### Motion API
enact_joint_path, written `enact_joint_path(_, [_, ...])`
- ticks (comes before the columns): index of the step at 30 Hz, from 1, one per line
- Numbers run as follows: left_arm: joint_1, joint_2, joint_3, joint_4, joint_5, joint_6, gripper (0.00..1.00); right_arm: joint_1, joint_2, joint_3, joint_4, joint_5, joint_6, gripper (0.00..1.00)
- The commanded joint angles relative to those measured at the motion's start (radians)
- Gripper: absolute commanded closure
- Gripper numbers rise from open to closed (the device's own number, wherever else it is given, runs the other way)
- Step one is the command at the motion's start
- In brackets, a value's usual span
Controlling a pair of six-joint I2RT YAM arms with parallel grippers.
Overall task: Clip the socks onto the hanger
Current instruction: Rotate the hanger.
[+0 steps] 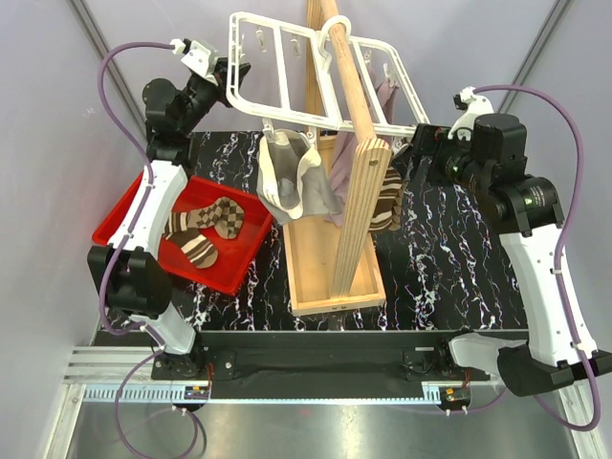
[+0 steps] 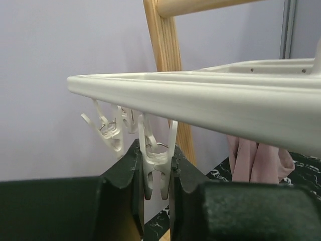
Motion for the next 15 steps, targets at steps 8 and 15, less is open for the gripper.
enact_joint_path(8, [-0.007,-0.156,-0.101,-0.002,0.015,-0.077,1.0,-0.003,-0.108,-0.01,-0.075,-0.025,0.044,0.0])
enact_joint_path(15, [-0.137,-0.376,-0.288,-0.117,-0.137,-0.04,1.0,-0.004,-0.193,0.069,-0.256,0.002,0.084,0.0])
